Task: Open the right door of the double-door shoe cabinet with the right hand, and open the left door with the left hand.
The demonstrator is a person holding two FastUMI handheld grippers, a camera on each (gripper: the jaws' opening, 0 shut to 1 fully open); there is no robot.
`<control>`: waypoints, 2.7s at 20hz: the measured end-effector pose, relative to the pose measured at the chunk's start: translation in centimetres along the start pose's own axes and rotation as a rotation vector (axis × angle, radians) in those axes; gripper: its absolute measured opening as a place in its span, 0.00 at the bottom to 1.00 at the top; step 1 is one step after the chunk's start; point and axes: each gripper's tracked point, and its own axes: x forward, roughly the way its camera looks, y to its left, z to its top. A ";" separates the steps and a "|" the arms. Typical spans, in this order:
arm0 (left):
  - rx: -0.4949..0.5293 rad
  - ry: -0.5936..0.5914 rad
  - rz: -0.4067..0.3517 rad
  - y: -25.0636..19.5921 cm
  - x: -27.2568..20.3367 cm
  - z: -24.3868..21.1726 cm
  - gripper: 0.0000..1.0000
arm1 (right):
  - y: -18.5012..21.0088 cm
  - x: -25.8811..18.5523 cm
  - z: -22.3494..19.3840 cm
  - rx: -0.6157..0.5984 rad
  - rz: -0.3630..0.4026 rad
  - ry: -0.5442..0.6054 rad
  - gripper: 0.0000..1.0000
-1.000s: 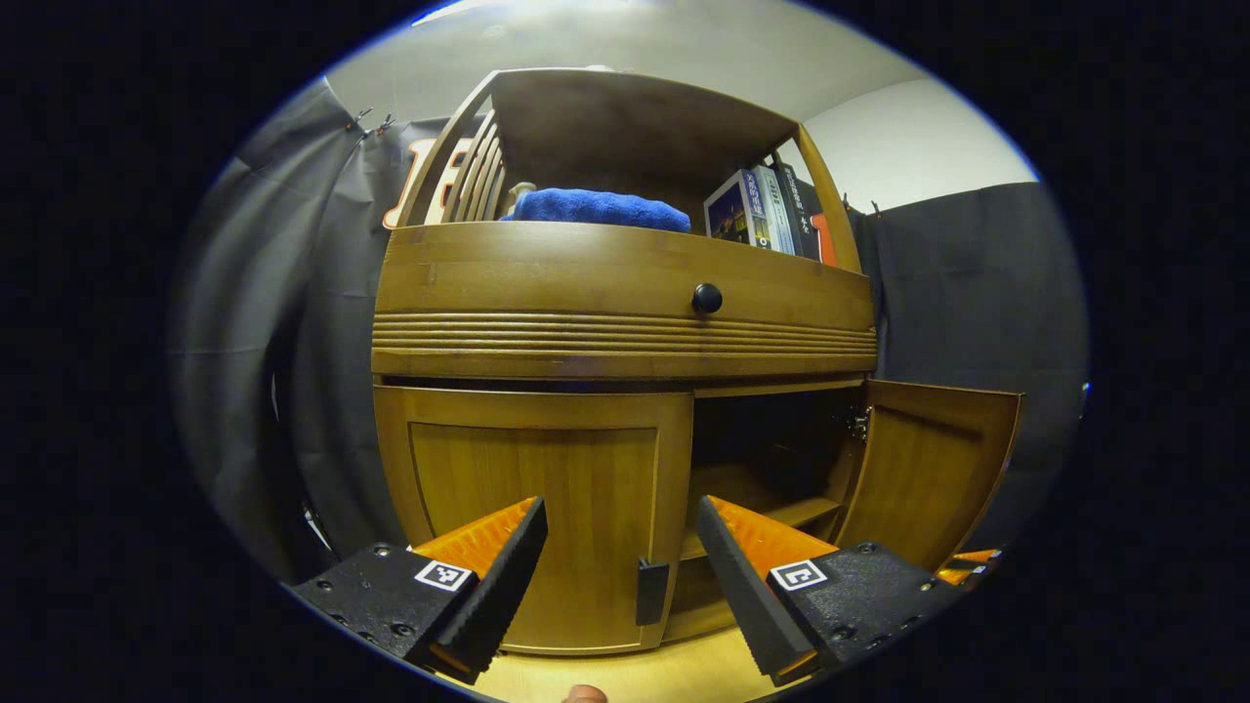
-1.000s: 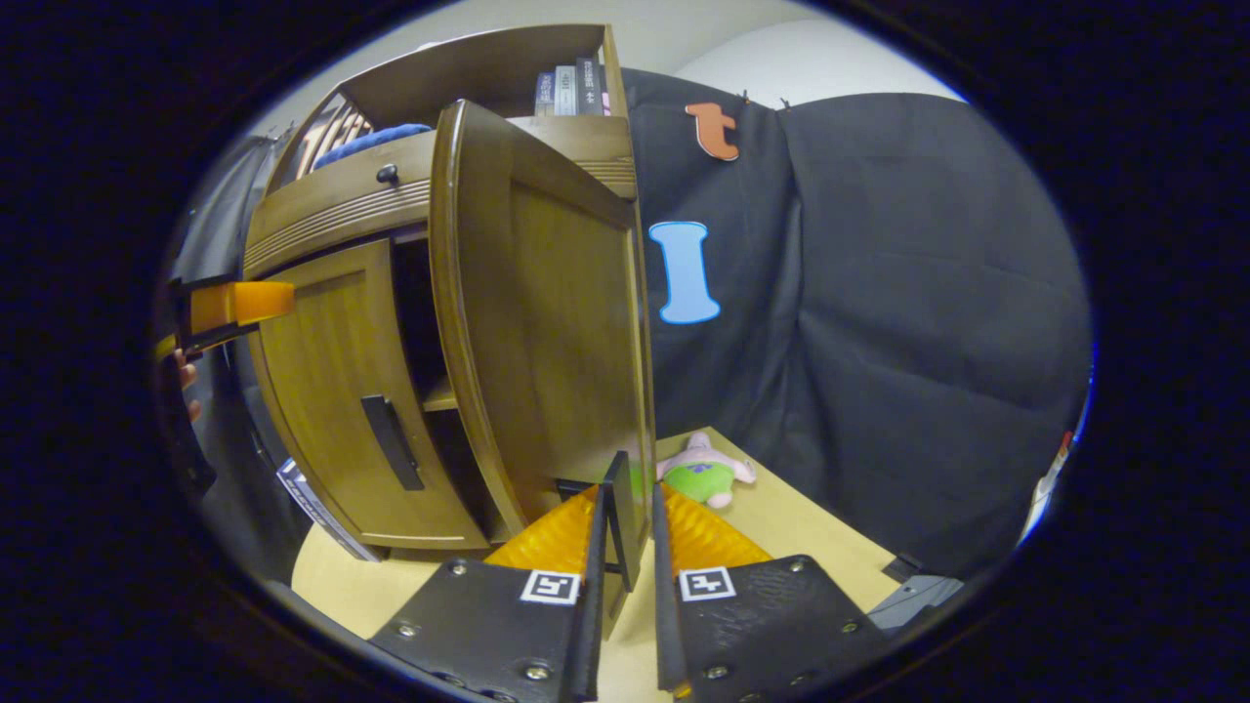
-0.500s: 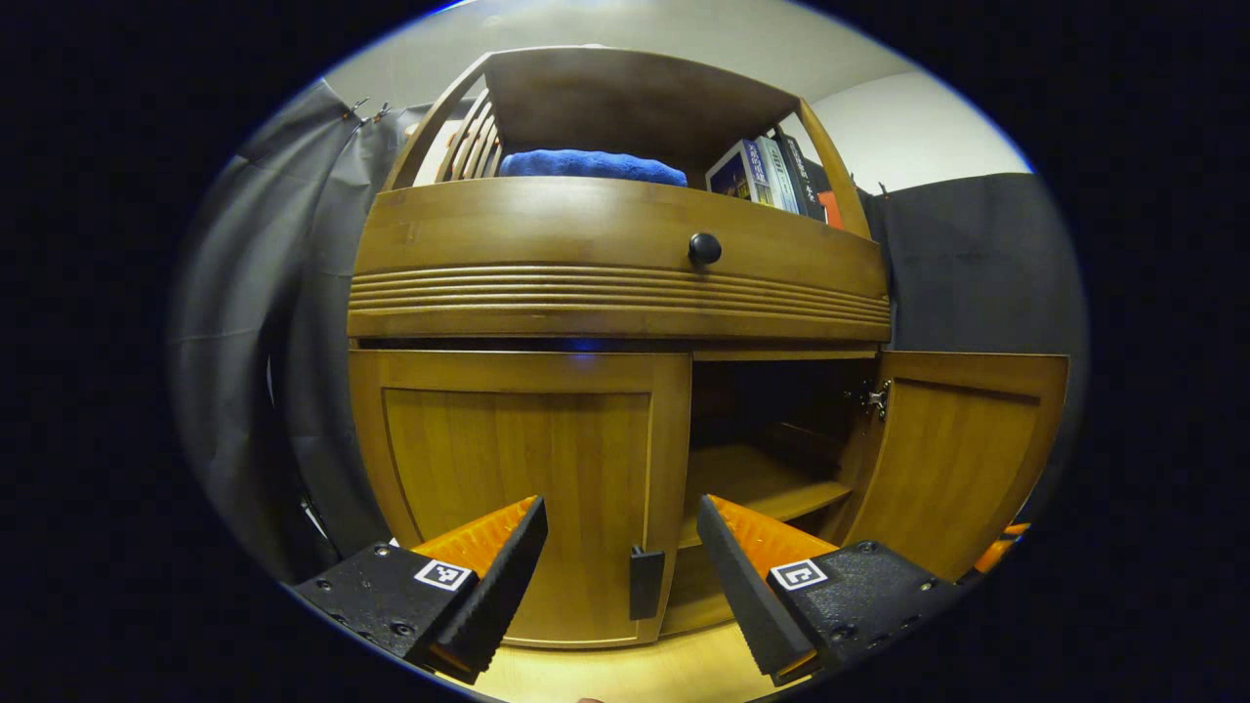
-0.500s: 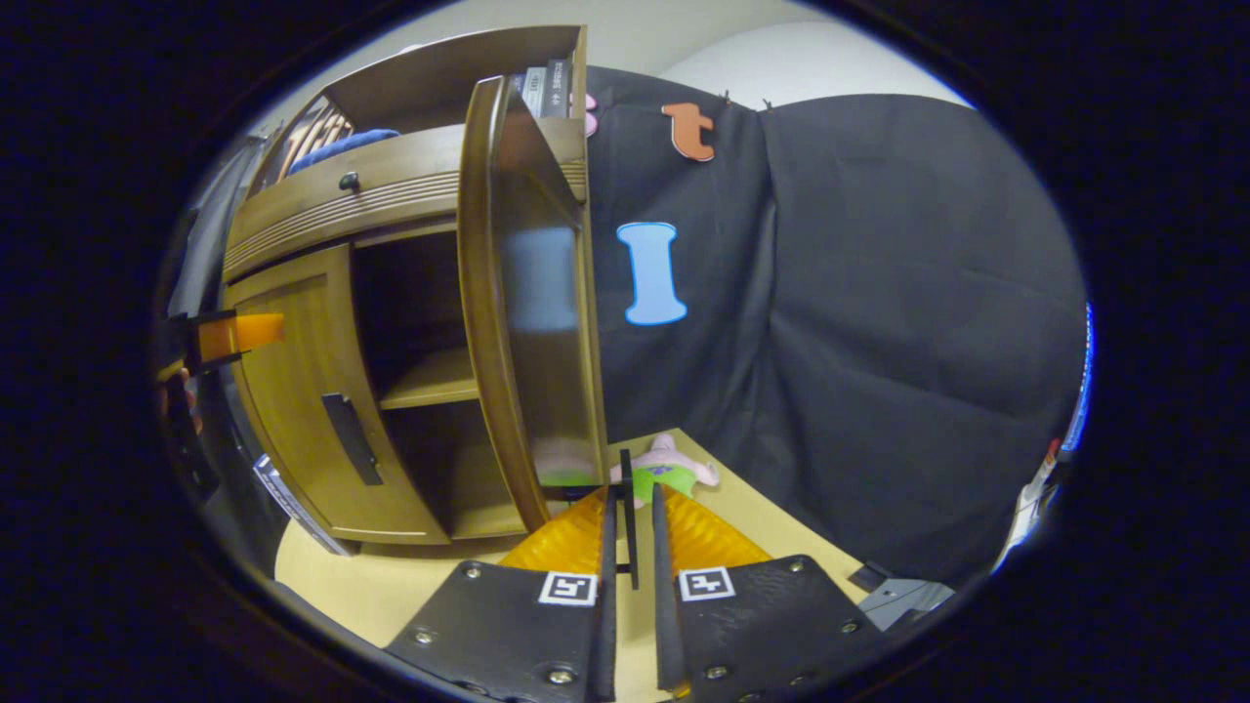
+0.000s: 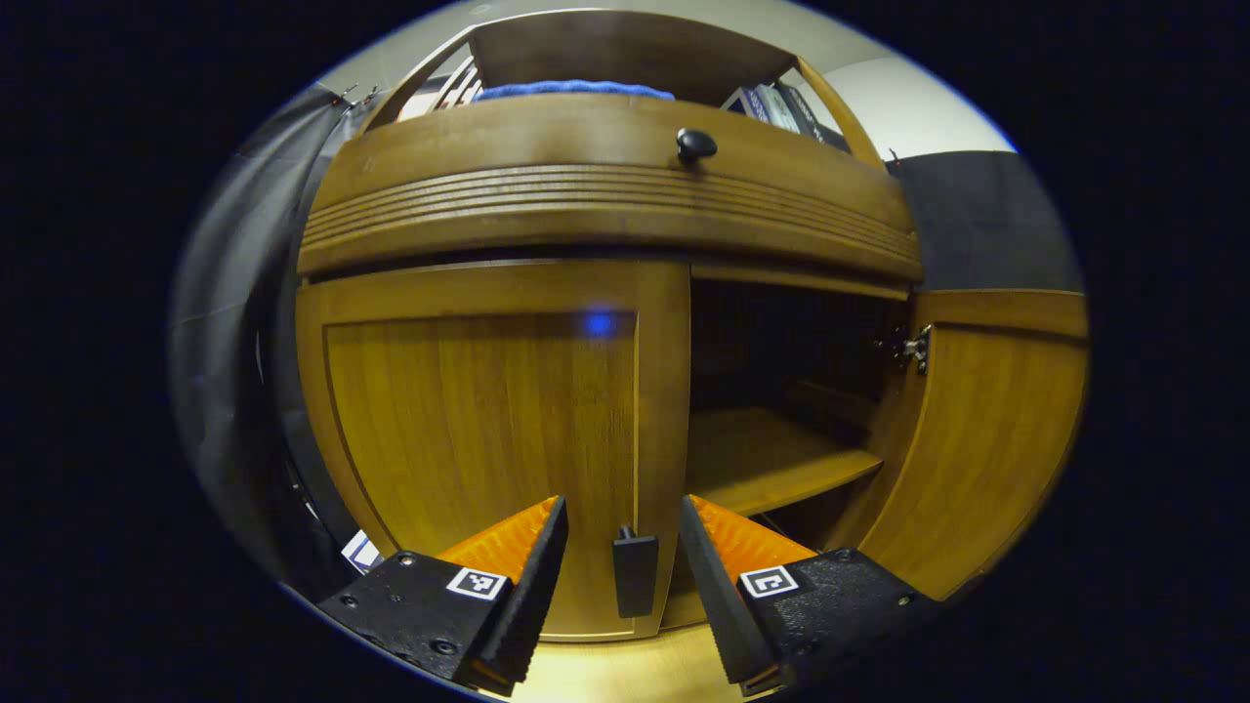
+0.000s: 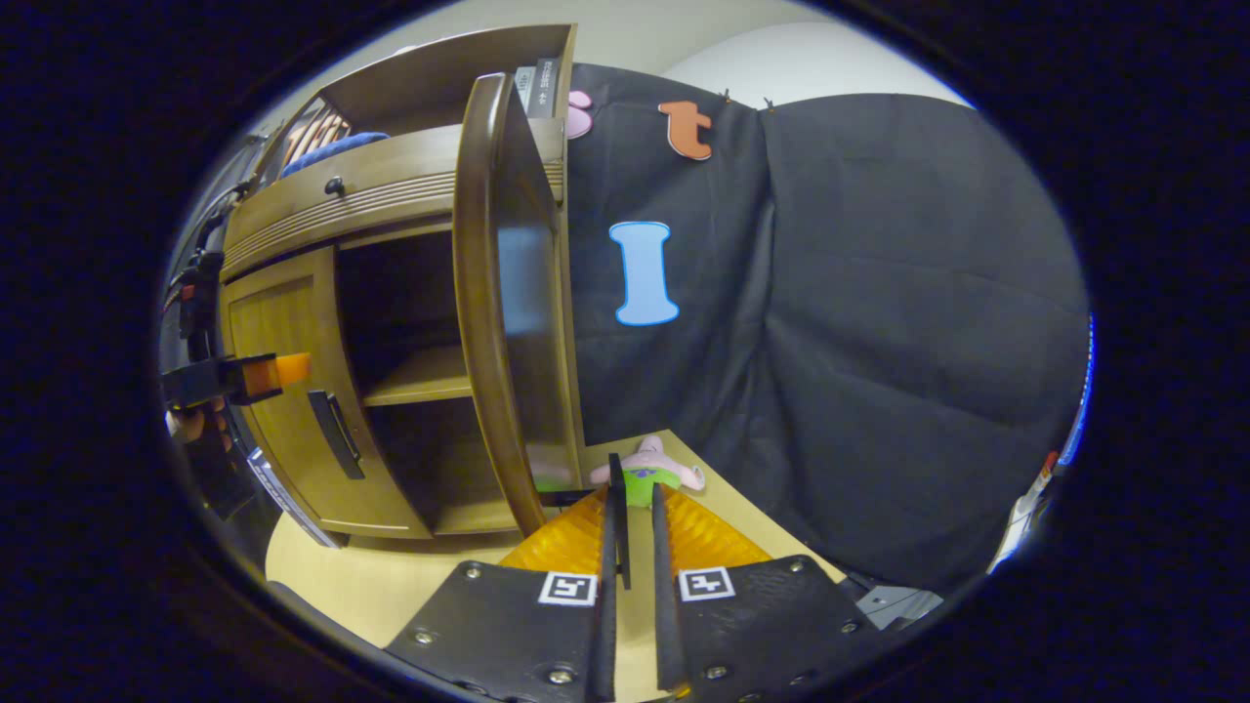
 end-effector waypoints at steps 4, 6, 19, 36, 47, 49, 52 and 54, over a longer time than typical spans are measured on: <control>-0.007 0.058 0.025 -0.3 2.4 -2.7 0.60 | -0.5 0.5 0.2 -0.021 0.024 0.012 0.16; -0.015 0.081 0.026 -0.6 3.1 -3.7 0.51 | -0.8 0.5 0.2 -0.029 0.033 0.015 0.16; -0.044 0.047 0.038 -0.7 3.3 -4.2 0.32 | -4.0 0.0 1.1 -0.031 -0.005 -0.015 0.16; -0.077 0.049 -0.031 -0.3 -3.5 -4.9 0.30 | -1.6 -3.6 2.8 -0.021 0.046 -0.087 0.16; -0.096 0.060 -0.036 1.6 -9.4 -5.6 0.30 | 4.2 -3.6 0.8 -0.037 0.172 -0.060 0.16; -0.100 0.061 -0.032 2.0 -10.2 -5.7 0.30 | 5.2 -3.3 0.6 -0.042 0.196 -0.053 0.16; -0.108 0.063 -0.022 2.7 -11.3 -5.8 0.32 | 6.9 -2.8 0.4 -0.050 0.231 -0.046 0.17; -0.113 0.066 -0.015 3.1 -12.0 -5.9 0.30 | 8.0 -2.6 0.2 -0.057 0.255 -0.042 0.17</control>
